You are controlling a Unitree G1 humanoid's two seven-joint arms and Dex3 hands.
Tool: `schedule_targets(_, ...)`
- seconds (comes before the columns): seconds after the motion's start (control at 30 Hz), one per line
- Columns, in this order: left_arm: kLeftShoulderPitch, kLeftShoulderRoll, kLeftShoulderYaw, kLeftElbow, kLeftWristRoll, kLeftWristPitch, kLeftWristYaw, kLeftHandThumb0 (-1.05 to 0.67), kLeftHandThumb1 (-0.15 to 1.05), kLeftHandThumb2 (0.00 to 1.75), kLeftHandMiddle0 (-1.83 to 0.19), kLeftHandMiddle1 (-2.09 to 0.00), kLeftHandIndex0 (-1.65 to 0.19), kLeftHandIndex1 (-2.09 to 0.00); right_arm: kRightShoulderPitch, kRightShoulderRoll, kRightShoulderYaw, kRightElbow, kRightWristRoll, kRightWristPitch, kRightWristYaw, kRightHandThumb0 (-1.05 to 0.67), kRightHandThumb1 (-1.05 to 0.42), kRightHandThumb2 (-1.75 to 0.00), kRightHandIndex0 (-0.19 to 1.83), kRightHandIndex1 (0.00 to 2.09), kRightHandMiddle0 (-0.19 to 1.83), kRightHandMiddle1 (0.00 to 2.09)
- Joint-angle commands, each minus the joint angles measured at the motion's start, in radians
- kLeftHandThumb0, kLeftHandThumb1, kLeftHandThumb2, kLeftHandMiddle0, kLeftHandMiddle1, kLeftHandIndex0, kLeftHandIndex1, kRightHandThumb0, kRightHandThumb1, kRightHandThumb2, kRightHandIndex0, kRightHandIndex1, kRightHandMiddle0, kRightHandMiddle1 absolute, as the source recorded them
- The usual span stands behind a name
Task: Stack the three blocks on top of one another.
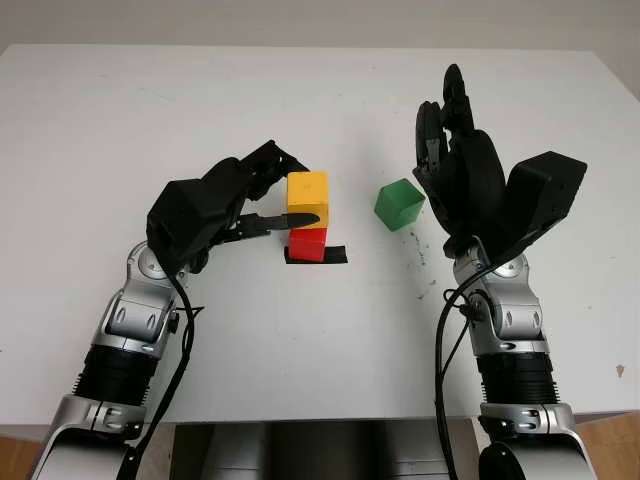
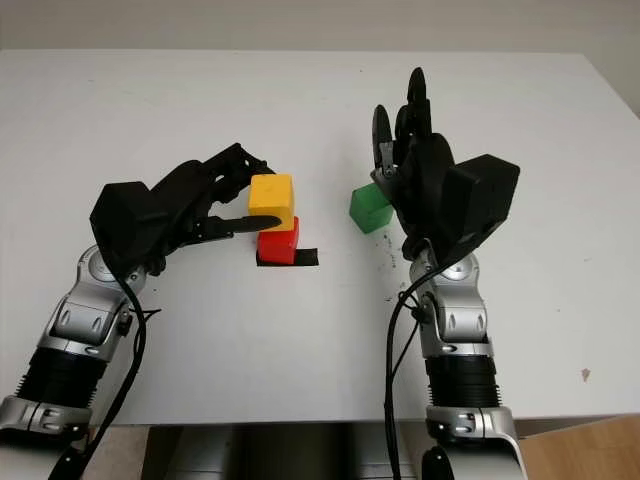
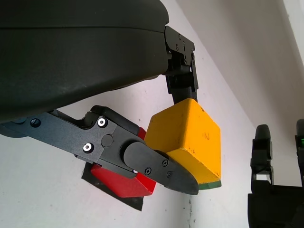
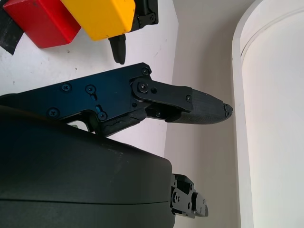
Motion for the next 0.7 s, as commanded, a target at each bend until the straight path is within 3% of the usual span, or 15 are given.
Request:
schedule_targets(0.0, -0.019, -0.01, -0.005, 0.001, 0.0, -0.006, -0.006, -0.48, 1.0, 0.05, -0.15, -0.05, -0.31, -1.51, 0.006, -0.004, 0.002, -0.007, -0.002, -0.01, 0.001, -0.65, -1.05, -0.6, -0.19, 0.0, -0.19, 0.0)
schedule_targets(0.33, -0.059, 0.002, -0.022, 0.038, 0.02, 0.018, -0.027, -0.48, 1.0, 0.05, -0.13, -0.05, -0.32, -1.52, 0.007, 0.0, -0.003, -0.01, 0.0, -0.004, -0.002, -0.64, -1.05, -0.59, -0.19, 0.0, -0.19, 0.0)
schedule_targets(0.67, -0.083, 0.017, -0.039, 0.096, 0.058, -0.03, -0.044, -0.49, 0.99, 0.05, -0.12, -0.05, -0.33, -1.47, 0.006, -0.001, -0.004, -0.005, 0.002, -0.01, 0.002, -0.65, -1.05, -0.59, -0.19, 0.0, -0.19, 0.0)
